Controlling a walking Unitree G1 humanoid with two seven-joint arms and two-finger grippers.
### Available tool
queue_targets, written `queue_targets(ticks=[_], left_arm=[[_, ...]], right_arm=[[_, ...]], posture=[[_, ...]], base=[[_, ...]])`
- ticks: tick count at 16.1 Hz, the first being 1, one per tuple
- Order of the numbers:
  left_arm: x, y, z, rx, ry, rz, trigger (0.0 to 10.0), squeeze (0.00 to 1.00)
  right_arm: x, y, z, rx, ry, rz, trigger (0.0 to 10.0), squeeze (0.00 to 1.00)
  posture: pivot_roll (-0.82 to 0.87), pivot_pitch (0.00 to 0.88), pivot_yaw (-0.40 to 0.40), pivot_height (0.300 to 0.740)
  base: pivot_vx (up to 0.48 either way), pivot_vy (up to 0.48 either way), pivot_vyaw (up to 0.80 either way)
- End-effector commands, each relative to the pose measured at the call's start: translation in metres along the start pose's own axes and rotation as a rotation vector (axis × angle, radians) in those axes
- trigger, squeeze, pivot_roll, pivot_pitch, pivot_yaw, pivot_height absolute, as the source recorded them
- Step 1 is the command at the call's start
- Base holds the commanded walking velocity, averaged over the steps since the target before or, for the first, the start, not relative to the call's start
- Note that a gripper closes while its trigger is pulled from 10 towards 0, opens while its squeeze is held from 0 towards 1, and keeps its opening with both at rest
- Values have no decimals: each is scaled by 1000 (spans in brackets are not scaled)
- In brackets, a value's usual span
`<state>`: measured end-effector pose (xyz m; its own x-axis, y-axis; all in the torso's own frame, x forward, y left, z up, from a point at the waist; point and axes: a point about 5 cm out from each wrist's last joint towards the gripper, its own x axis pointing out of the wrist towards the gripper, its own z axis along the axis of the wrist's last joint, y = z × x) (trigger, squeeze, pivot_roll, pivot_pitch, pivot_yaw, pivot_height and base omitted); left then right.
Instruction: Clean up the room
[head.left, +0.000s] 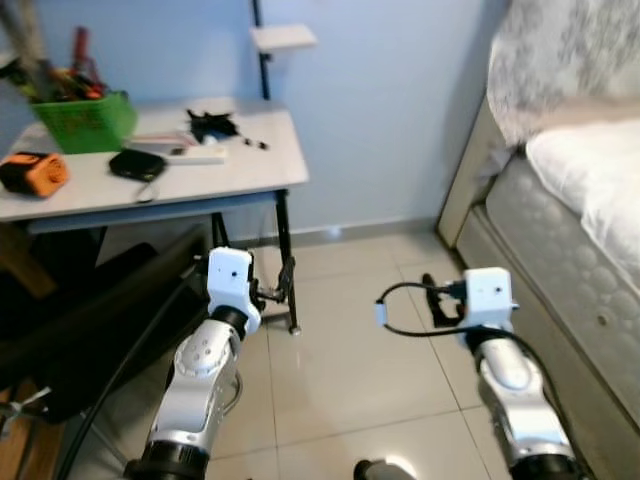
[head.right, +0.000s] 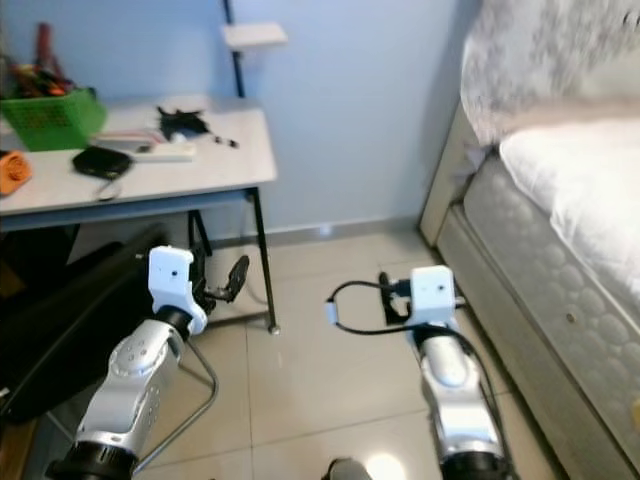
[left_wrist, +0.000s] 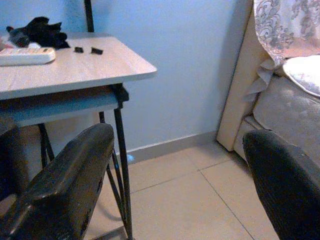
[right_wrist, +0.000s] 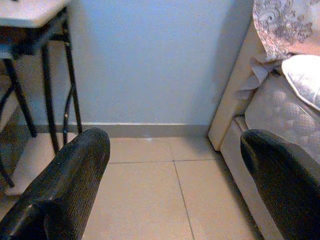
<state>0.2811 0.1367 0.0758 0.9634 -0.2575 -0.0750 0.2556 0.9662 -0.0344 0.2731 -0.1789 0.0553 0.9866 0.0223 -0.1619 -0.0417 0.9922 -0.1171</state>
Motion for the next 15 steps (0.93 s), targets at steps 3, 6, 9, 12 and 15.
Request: queue_targets(ticks=[3,6,9,12,15], left_arm=[[11,-8,7,15,-27,-68,10000,0],[13,-5,5,7,-21,-49,10000,0],[16,-7,6,14,-36,-48,10000,0],[14,-1,21,7,-150,-46,10000,0],[16,5,31,-1,-178,-74,10000,1000]], right_arm=[[2,-4,6,-8,-34,-28,10000,1000],[-1,-5,4,-12,-44,-45,10000,1000],[-1,-4,4,-8,-51,-46,10000,1000],[-8,-27,10,211,-121,-206,10000,1000],[-9,-23,20,116,-181,-173,10000,1000]], posture=[[-158,0,50,723],[-158,0,56,723],[-157,0,60,723],[-167,0,68,718],[-170,0,63,685]], base=[[0,-396,-606],[0,-144,-604],[377,-291,-615],[392,-270,-544],[416,-80,-465]])
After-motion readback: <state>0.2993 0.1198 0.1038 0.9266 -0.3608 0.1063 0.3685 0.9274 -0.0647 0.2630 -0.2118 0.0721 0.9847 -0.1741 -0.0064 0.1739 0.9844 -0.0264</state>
